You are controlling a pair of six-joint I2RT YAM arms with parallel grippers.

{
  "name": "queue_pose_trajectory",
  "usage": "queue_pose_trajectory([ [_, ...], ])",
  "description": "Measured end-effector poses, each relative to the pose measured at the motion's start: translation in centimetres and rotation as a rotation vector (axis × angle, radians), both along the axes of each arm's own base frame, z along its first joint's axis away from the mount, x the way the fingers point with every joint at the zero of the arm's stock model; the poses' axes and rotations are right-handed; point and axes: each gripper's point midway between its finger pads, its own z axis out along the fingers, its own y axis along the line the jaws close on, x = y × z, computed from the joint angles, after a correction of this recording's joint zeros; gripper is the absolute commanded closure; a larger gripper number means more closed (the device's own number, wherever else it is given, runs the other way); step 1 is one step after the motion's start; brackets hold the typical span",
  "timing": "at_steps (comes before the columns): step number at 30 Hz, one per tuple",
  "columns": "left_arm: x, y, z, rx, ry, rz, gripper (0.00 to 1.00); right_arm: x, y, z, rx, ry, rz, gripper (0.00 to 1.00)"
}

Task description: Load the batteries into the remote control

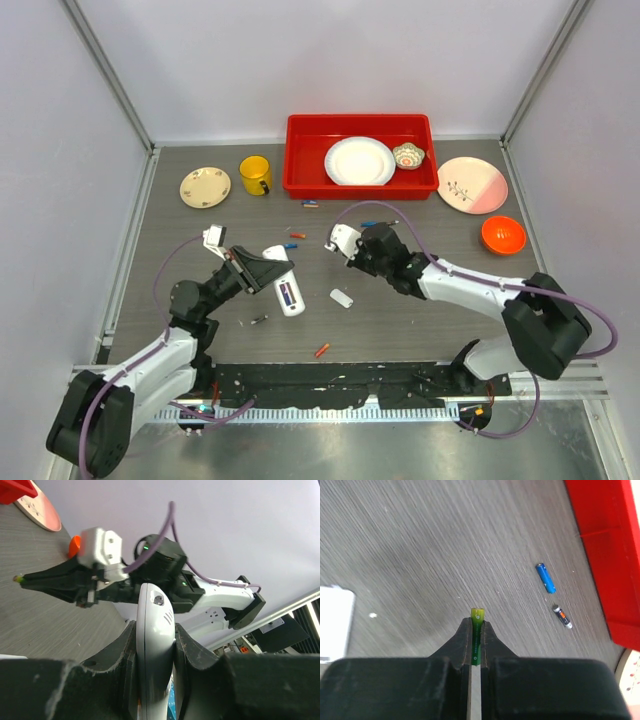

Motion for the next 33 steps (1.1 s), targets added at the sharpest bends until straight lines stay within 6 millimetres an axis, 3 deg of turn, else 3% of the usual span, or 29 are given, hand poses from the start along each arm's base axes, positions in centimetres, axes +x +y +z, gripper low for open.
queue_pose_trajectory([
  [7,-0.3,0.2,0.9,-0.02,-0.029,0.012,1.0,2.0,-1.6,-4.6,-0.094,0.112,0.171,0.99],
  [17,-0.2,0.5,0.7,-0.027,-0.028,0.034,1.0,3.0,-0.3,-4.1,-0.068,0.151,0.298,0.99],
  [26,-0.2,0.5,0.6,-0.021,-0.031,0.036,1.0,2.1,-0.8,-6.1,-0.09,0.217,0.308,0.99],
  [29,-0.2,0.5,0.5,-0.02,-0.03,0.037,1.0,1.8,-1.1,-6.5,-0.095,0.23,0.307,0.93],
  [31,-0.2,0.5,0.5,-0.02,-0.031,0.037,1.0,1.7,-1.1,-6.7,-0.096,0.238,0.302,0.82],
  [32,-0.2,0.5,0.5,-0.019,-0.033,0.038,1.0,1.7,-1.2,-6.7,-0.094,0.24,0.296,0.75],
  [33,-0.2,0.5,0.5,-0.019,-0.035,0.038,1.0,1.7,-1.2,-6.7,-0.091,0.243,0.289,0.58],
])
